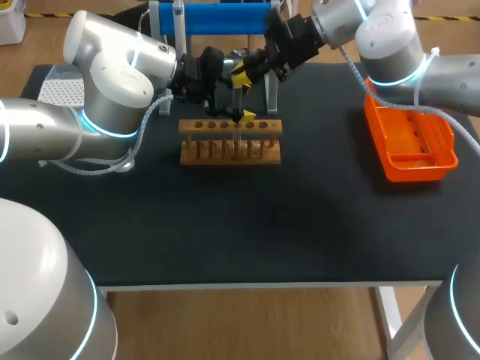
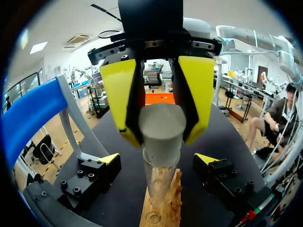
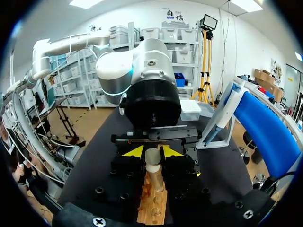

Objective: Invert the test tube, pick up the pipette, mount the tip to pipette, aspirate from beaker and dispense into the tube, eject the tip, return the pipette, and cap with the stopper.

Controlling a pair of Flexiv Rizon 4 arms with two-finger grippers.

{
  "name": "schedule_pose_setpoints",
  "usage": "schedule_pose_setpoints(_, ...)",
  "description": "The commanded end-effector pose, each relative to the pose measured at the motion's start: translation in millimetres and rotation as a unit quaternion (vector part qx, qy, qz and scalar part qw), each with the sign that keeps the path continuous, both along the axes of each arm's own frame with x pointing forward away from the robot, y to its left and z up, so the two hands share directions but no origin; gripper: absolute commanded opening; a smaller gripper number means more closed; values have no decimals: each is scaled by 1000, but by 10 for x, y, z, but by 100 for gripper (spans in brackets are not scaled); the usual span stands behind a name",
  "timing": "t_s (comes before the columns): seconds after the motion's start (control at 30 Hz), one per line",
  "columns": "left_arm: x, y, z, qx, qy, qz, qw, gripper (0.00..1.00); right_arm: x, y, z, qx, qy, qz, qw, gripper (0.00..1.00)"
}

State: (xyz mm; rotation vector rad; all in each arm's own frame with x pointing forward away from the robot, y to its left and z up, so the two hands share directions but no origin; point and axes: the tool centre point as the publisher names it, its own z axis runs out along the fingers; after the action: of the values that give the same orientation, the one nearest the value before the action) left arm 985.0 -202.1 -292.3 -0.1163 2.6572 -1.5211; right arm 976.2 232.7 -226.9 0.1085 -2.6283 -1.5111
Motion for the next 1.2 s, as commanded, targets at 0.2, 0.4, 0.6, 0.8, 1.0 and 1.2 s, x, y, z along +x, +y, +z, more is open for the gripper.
schedule_pose_setpoints(0.2, 7, 0, 4, 1, 1, -1, 1000, 100, 4, 9, -36, -4, 3, 2, 1000, 0)
schedule_pose_setpoints(0.4, 7, 0, 4, 1, 1, -1, 1000, 100, -6, 2, -46, -5, 4, 3, 1000, 0)
schedule_pose_setpoints(0.6, 7, 0, 4, 1, 1, -1, 1000, 100, -9, -12, -94, -9, 4, 2, 1000, 0)
schedule_pose_setpoints(0.8, 7, 0, 4, 1, 1, -1, 1000, 100, -13, -26, -133, -15, 3, 1, 1000, 0)
schedule_pose_setpoints(1.0, 7, 0, 4, 1, 1, -1, 1000, 100, -2, -72, -120, -4, 5, -8, 1000, 100)
schedule_pose_setpoints(1.2, 7, 0, 4, 1, 1, -1, 1000, 100, -36, -172, -67, 37, 9, -1, 999, 100)
